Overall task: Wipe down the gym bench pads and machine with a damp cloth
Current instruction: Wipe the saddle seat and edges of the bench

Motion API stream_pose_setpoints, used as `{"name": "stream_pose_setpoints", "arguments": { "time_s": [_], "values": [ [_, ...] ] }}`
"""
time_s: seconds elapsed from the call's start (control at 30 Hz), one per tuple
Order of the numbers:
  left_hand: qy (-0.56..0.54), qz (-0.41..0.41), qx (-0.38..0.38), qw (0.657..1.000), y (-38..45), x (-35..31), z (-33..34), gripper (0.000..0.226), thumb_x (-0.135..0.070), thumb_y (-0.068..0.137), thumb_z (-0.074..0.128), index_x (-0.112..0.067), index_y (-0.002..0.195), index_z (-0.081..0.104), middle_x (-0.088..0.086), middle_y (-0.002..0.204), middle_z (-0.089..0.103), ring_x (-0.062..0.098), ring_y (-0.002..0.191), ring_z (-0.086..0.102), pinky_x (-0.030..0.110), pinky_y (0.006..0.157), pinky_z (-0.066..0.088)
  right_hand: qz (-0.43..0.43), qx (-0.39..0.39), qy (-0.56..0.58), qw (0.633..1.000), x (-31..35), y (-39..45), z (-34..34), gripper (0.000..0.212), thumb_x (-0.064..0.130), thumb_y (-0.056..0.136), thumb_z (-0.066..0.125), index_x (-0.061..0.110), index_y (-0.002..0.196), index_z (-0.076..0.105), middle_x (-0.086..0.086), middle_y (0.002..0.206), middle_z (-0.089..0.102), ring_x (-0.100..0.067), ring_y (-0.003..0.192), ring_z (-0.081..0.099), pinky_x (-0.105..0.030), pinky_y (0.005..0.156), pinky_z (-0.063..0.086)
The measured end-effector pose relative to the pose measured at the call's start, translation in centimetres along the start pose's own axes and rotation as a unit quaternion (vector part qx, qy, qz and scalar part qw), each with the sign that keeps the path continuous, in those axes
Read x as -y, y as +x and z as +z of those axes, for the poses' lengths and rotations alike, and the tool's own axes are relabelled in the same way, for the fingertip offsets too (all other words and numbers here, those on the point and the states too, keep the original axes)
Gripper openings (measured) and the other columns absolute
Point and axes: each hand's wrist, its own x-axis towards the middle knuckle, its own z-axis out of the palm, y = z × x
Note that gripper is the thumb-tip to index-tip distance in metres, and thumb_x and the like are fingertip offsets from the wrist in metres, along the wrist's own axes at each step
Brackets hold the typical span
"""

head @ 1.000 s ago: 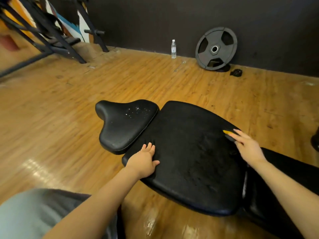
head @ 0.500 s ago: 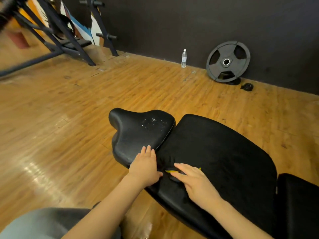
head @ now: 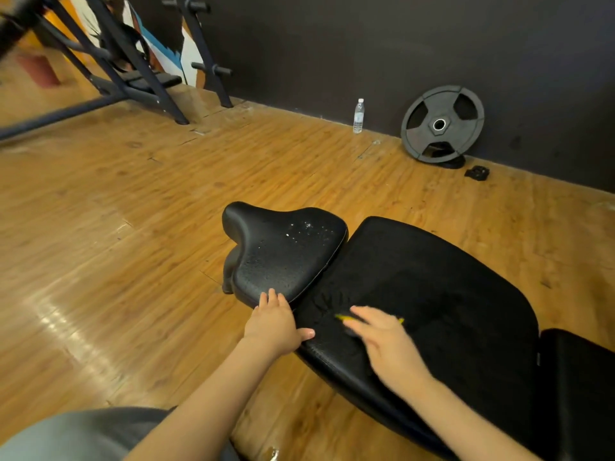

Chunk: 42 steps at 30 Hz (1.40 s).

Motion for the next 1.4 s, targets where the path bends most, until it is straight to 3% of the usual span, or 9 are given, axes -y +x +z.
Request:
{"name": "stream_pose_setpoints", "arguments": {
  "time_s": [0.07, 0.17, 0.37, 0.73, 0.93, 1.13, 1.4],
  "values": [
    [-0.011, -0.012, 0.012, 1.0, 0.3, 0.0, -0.2, 0.102, -0.061, 0.087, 0.052, 0.001, 0.15, 0.0, 0.018, 0.158, -0.004, 0.032, 0.146, -0.003, 0.041, 0.117, 0.015, -0.041, 0.068, 0.014, 0.997, 1.5, -0.3, 0.5, 0.043, 0.007, 0.083, 0.049, 0.027, 0.117, 0.067, 0.004, 0.131, 0.057, -0.015, 0.122, 0.05, -0.024, 0.106, 0.027],
    [-0.038, -0.029, 0.046, 0.998, 0.8, 0.2, -0.4, 0.102, -0.06, 0.086, 0.055, -0.001, 0.15, 0.002, 0.017, 0.158, -0.006, 0.031, 0.146, -0.004, 0.042, 0.118, 0.016, -0.063, 0.122, -0.002, 0.991, -0.1, 2.5, 0.0, 0.052, 0.001, 0.089, 0.041, 0.029, 0.13, 0.056, 0.004, 0.143, 0.044, -0.014, 0.136, 0.033, -0.023, 0.11, 0.017],
    [-0.049, -0.047, 0.063, 0.996, 1.1, -0.4, -0.5, 0.099, -0.053, 0.087, 0.057, -0.001, 0.15, 0.002, 0.018, 0.157, -0.01, 0.03, 0.146, -0.004, 0.041, 0.118, 0.018, 0.075, 0.086, -0.087, 0.99, -5.3, 10.3, -1.6, 0.046, 0.004, 0.098, 0.035, 0.026, 0.136, 0.049, 0.002, 0.15, 0.034, -0.019, 0.143, 0.02, -0.034, 0.117, 0.016],
    [-0.089, -0.079, 0.05, 0.992, 1.4, -0.4, 0.6, 0.099, -0.048, 0.087, 0.059, -0.005, 0.151, -0.003, 0.013, 0.157, -0.015, 0.025, 0.146, -0.008, 0.039, 0.118, 0.016, 0.123, 0.11, -0.16, 0.973, -5.1, 15.0, -0.8, 0.049, 0.008, 0.093, 0.044, 0.026, 0.138, 0.043, -0.001, 0.149, 0.031, -0.023, 0.138, 0.025, -0.035, 0.11, 0.022],
    [-0.089, -0.076, 0.024, 0.993, 0.1, -1.0, 0.1, 0.097, -0.048, 0.089, 0.057, -0.004, 0.151, -0.004, 0.013, 0.158, -0.012, 0.025, 0.146, -0.008, 0.038, 0.119, 0.012, 0.153, 0.215, -0.105, 0.959, -6.8, 14.9, -2.4, 0.053, 0.007, 0.095, 0.039, 0.023, 0.146, 0.034, -0.006, 0.153, 0.027, -0.029, 0.136, 0.031, -0.039, 0.11, 0.031],
    [-0.068, -0.063, -0.006, 0.996, -1.1, -1.2, 0.0, 0.095, -0.05, 0.091, 0.054, -0.005, 0.151, -0.004, 0.012, 0.159, -0.01, 0.025, 0.146, -0.007, 0.039, 0.119, 0.012, 0.099, 0.149, -0.149, 0.973, -7.3, 12.1, -3.1, 0.051, 0.004, 0.097, 0.035, 0.025, 0.143, 0.038, -0.002, 0.153, 0.027, -0.025, 0.138, 0.028, -0.034, 0.112, 0.026],
    [-0.082, -0.025, -0.07, 0.994, 0.2, 0.0, -1.3, 0.098, -0.047, 0.087, 0.061, -0.006, 0.151, 0.001, 0.011, 0.159, -0.003, 0.025, 0.147, -0.002, 0.038, 0.119, 0.011, 0.127, 0.121, -0.184, 0.967, -6.6, 12.4, -2.4, 0.053, 0.005, 0.093, 0.039, 0.028, 0.14, 0.042, -0.003, 0.15, 0.031, -0.025, 0.135, 0.03, -0.034, 0.11, 0.029]
  ]
}}
